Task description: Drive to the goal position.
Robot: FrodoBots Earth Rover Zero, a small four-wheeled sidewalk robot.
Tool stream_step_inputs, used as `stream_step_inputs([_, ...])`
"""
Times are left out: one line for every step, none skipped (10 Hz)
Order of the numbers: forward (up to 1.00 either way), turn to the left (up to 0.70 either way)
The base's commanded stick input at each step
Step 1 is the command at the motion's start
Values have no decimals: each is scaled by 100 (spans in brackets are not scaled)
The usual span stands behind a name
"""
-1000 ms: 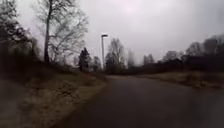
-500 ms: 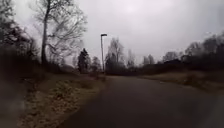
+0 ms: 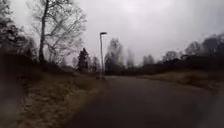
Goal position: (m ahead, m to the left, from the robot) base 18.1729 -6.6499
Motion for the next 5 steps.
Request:
stream_step_inputs([68,-12])
stream_step_inputs([68,0])
stream_step_inputs([68,0])
stream_step_inputs([68,0])
stream_step_inputs([68,0])
